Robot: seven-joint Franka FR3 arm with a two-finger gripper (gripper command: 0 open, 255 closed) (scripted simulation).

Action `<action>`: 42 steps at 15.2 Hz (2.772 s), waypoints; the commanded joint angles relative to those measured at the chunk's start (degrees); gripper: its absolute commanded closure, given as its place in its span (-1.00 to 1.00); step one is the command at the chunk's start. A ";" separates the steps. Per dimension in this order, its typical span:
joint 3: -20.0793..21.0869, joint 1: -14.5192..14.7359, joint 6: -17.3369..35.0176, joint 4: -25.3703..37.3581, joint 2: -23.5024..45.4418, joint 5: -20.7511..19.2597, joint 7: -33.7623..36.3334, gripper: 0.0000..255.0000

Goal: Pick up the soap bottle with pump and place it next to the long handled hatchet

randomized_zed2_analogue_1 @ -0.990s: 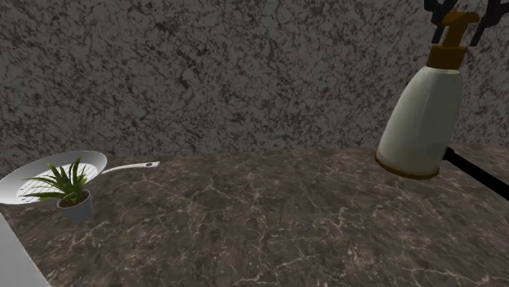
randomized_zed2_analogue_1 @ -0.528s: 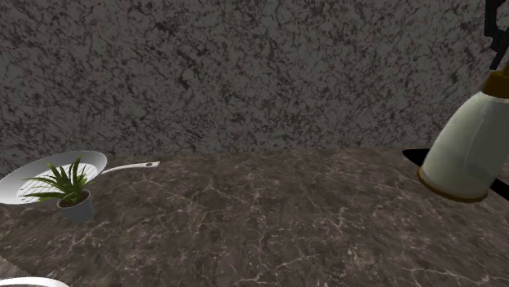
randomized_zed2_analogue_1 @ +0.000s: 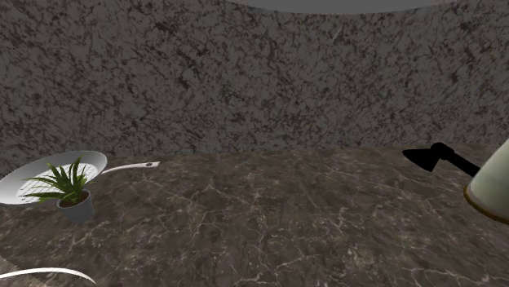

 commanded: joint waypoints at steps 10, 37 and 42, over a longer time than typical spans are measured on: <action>-0.59 -2.96 5.11 0.73 6.00 1.30 -3.66 1.00; -0.43 -2.25 15.64 -10.07 5.79 1.42 -4.17 -1.00; -0.56 -2.86 8.15 -2.17 6.17 1.36 -3.90 -1.00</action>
